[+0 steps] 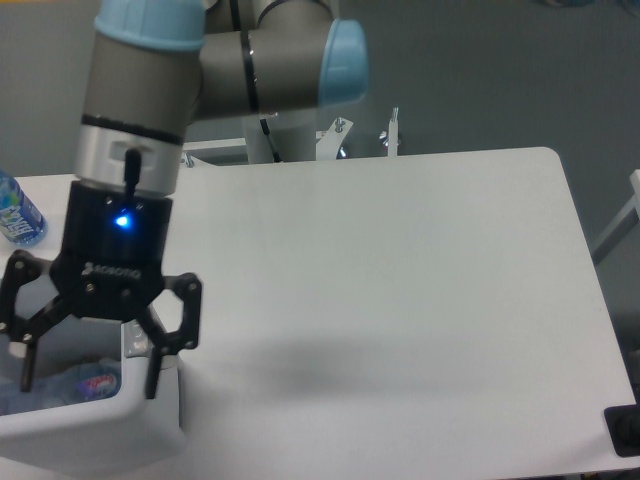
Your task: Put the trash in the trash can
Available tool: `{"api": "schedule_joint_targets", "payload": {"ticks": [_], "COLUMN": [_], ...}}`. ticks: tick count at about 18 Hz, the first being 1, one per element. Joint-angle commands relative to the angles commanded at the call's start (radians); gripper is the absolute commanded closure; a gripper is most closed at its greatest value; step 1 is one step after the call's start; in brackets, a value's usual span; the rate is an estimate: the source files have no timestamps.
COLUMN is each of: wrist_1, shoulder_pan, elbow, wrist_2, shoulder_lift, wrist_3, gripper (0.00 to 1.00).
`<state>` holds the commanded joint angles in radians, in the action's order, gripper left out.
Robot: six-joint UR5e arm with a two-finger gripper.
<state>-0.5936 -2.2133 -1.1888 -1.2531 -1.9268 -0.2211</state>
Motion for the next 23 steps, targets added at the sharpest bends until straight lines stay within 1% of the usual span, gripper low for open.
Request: {"api": "schedule_joint_targets", "payload": {"ticks": [2,6,9,11,13,16,18,19,21,23], "wrist_1": [-0.003,-0.012,-0.023,-0.032,-0.052,-0.165,-0.259,-0.294,-0.342,-0.397], "shoulder_pan": [-0.041,-0.092,-0.124,-0.134,-0.15,-0.158,-0.17,-0.175,-0.199,-0.219], "elbow": [-0.015,-0.034,-0.107,-0.167,-0.199,-0.195,-0.198,-0.196,-0.199,-0.195], "wrist_2": [-0.057,-0.12,-0.155,-0.205,-0.255,-0.282,-0.325,-0.353,-0.393,-0.396], "shoulder_lift": [0.02,0.023,0.069,0.104,0.132,0.163,0.189,0.193,0.196,0.2], "wrist_3": [0.055,0.193,0.314,0.438,0.547,0.664,0.767,0.831,0.946,1.015], "gripper": [0.0,0.0,0.0,0.0,0.0,0.0,0.0,0.0,0.0,0.0]}}
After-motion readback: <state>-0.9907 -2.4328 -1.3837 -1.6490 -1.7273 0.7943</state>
